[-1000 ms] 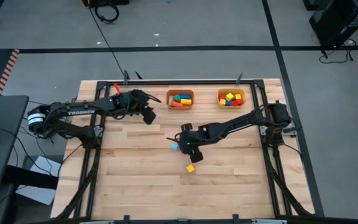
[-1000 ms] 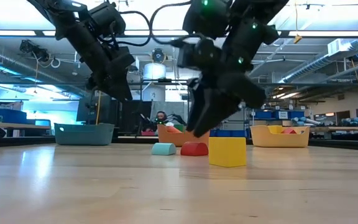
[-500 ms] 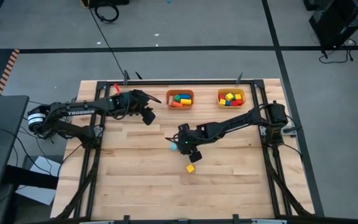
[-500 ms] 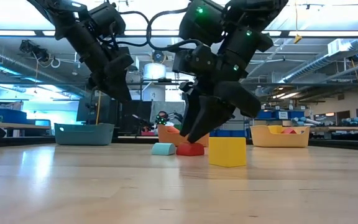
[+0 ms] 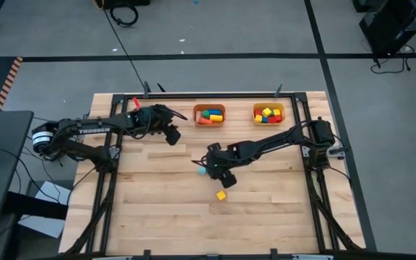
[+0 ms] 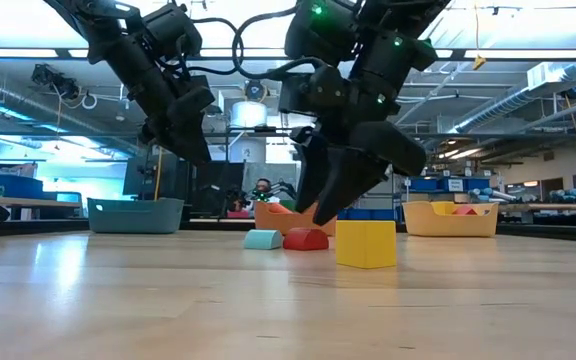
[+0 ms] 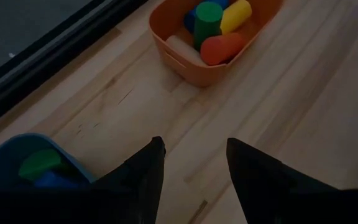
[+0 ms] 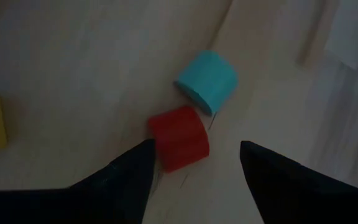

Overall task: Sort blocks by size
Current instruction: Put the red half-circle block into the blue bin

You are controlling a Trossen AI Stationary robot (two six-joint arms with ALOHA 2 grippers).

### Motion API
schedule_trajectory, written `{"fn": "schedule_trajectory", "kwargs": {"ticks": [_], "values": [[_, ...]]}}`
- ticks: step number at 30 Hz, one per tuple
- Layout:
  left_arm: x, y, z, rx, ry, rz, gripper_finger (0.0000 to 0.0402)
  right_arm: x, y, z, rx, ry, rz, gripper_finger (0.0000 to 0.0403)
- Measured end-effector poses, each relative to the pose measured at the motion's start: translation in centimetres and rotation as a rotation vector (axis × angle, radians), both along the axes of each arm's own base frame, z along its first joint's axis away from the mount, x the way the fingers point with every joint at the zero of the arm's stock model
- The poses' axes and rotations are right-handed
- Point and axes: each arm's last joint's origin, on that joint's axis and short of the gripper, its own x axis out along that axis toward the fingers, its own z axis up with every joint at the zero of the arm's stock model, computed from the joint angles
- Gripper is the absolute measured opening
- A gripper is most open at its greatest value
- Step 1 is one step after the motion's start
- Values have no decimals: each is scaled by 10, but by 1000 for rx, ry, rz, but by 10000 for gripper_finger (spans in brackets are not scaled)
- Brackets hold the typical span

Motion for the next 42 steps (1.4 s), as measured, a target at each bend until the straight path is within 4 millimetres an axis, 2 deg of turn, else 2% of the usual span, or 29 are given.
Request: {"fn": "schedule_trajectory", "kwargs": {"ticks": [7,18,21,29,42], "values": [[0,0,0,-2,-2,1,182,-2,-5,-3,-12,14,148,273],[0,0,0,-4,-4,0,182,2,-24,-2,52,-33,198,240],[0,0,0,-12,-11,10,182,-3,-24,-9,102,-20,220,235],[1,-2,0,-126,-87,87,182,-12,-19,-29,91,-65,233,244],[10,-23,1,-136,-104,0,182,-17,-18,-39,115,-141,214,221]]}}
